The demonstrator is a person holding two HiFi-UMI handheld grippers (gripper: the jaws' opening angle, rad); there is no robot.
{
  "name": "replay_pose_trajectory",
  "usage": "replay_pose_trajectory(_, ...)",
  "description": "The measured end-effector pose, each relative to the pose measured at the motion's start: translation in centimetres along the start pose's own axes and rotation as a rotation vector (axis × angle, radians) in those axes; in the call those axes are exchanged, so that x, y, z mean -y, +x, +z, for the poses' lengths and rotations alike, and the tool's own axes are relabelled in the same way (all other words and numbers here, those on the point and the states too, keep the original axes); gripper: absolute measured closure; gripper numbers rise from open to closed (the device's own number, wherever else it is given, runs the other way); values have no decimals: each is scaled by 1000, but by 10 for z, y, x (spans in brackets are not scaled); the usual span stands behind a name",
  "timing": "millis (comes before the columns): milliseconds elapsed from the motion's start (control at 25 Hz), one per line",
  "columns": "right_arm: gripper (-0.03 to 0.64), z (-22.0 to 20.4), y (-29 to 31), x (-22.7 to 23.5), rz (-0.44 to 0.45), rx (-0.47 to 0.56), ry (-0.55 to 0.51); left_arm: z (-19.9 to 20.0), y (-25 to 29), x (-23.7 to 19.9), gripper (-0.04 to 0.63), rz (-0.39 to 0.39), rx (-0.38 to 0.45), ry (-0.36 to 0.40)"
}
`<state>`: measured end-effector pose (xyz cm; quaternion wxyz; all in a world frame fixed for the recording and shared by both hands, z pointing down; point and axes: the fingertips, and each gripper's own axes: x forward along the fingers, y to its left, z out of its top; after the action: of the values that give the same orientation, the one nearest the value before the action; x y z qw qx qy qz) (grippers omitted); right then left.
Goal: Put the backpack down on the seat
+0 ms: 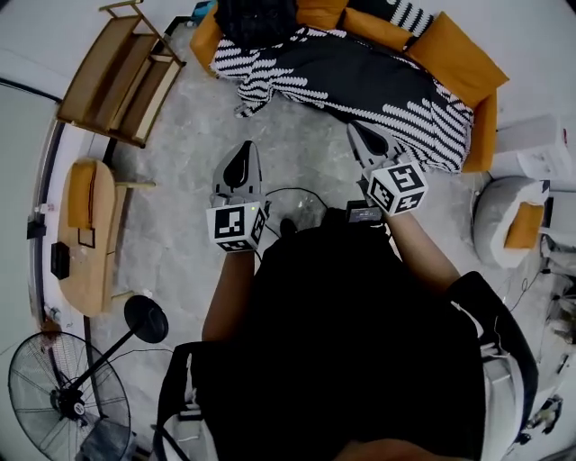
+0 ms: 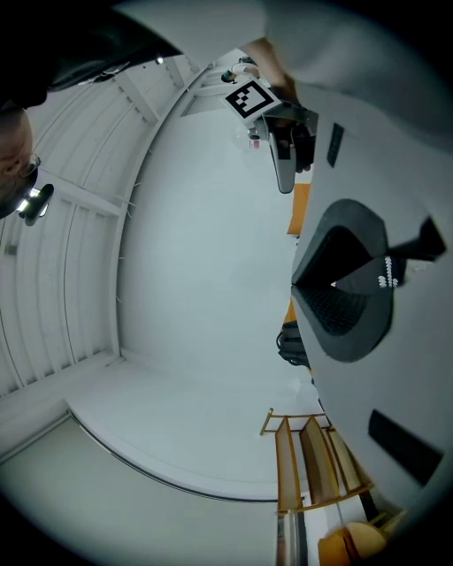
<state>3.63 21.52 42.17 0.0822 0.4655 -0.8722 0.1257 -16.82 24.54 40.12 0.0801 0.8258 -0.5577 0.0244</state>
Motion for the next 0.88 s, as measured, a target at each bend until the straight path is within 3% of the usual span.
replay_pose_trajectory(320, 584, 18, 12, 13, 75, 34, -14, 16, 11, 7, 579, 17, -16, 37)
replay_pose_trajectory(560, 584, 4, -1, 50, 56, 12, 33, 15, 32, 34, 580, -12, -49, 61)
replay_pose_trajectory(880, 584, -10, -10, 65, 57, -5, 60, -1, 38, 52, 580, -39, -106, 79)
